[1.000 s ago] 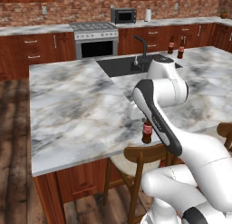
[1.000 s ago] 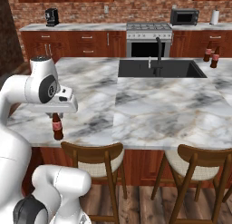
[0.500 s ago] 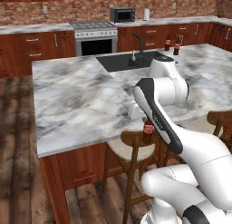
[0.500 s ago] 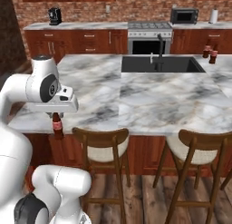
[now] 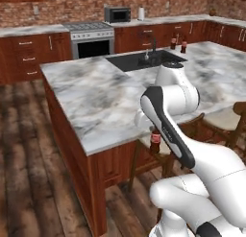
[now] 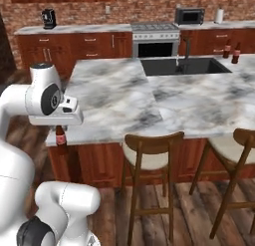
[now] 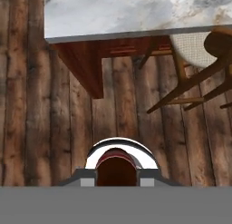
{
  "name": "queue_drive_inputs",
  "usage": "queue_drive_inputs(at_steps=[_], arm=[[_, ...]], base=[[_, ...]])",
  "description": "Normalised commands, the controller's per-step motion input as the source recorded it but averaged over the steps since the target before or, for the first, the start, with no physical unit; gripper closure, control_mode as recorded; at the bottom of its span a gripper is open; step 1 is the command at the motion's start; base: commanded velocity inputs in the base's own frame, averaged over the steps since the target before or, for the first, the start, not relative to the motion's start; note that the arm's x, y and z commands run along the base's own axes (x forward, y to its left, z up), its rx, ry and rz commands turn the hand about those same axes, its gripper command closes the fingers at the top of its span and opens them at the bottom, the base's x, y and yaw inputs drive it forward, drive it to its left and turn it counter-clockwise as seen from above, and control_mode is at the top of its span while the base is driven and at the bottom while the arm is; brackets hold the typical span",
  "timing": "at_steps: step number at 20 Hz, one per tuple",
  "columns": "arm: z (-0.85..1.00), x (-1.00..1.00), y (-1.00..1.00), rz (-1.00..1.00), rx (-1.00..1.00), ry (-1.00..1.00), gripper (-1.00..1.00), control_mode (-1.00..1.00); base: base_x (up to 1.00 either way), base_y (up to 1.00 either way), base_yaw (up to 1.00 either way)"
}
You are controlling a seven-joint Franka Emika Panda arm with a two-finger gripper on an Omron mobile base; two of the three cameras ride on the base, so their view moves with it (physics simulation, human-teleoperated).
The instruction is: Place the large bottle from the dining counter next to the other large bottle outside the sink, and place the small bottle from the dining counter next to the other small bottle inside the sink.
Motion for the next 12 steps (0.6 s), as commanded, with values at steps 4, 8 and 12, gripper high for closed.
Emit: queue_drive_inputs(at_steps=[4, 8, 12], arm=[[0.00, 0.00, 0.00, 0.00, 0.00, 0.00, 1.00, 1.00], [0.00, 0.00, 0.00, 0.00, 0.00, 0.00, 1.00, 1.00], [0.00, 0.00, 0.00, 0.00, 0.00, 0.00, 1.00, 1.00]], base=[[0.00, 1.00, -0.38], [0.00, 1.00, -0.38], [0.00, 1.00, -0.39]])
